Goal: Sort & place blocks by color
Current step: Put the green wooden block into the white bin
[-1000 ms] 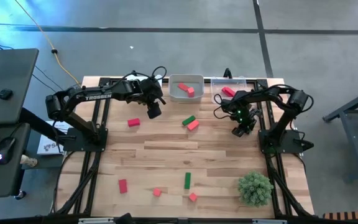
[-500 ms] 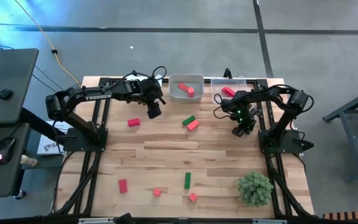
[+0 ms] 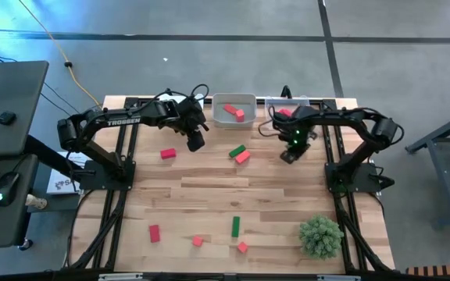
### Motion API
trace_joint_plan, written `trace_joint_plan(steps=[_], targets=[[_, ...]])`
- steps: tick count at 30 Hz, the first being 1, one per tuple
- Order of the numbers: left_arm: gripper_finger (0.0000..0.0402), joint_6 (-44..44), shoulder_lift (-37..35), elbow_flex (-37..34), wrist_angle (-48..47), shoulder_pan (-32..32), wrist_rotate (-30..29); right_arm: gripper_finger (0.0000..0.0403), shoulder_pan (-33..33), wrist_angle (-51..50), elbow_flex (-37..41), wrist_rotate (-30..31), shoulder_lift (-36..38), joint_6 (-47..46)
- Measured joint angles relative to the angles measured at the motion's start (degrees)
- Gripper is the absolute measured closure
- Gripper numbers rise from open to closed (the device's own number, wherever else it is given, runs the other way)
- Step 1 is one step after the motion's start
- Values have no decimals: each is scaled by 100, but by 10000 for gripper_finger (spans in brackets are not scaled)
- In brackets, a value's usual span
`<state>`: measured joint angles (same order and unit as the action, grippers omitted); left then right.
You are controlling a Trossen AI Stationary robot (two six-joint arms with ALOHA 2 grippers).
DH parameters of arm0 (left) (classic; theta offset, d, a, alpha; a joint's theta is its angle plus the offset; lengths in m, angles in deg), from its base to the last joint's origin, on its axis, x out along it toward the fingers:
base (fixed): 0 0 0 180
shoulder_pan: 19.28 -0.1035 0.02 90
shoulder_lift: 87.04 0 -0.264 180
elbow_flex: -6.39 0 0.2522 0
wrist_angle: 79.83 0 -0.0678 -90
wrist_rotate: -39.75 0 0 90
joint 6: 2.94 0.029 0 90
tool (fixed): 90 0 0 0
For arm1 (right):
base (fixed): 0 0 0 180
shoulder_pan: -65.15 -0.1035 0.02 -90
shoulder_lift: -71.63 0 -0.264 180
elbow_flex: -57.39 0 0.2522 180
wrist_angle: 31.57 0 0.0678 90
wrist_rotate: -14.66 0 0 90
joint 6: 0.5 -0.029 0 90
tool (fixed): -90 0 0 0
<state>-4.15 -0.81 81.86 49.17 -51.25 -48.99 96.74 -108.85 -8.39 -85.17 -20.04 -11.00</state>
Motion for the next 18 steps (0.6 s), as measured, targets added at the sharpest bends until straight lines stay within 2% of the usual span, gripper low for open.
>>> trace_joint_plan(steps=[10, 14, 18], targets=[[208, -800, 0, 0, 72, 0, 552, 325, -229, 369, -1503, -48, 26, -58], [208, -1109, 0, 0, 310, 0, 1047, 325, -274, 546, -2068, -92, 26, -49], [208, -880, 0, 0, 747, 6, 1693, 325, -289, 601, -2563, -342, 26, 38]])
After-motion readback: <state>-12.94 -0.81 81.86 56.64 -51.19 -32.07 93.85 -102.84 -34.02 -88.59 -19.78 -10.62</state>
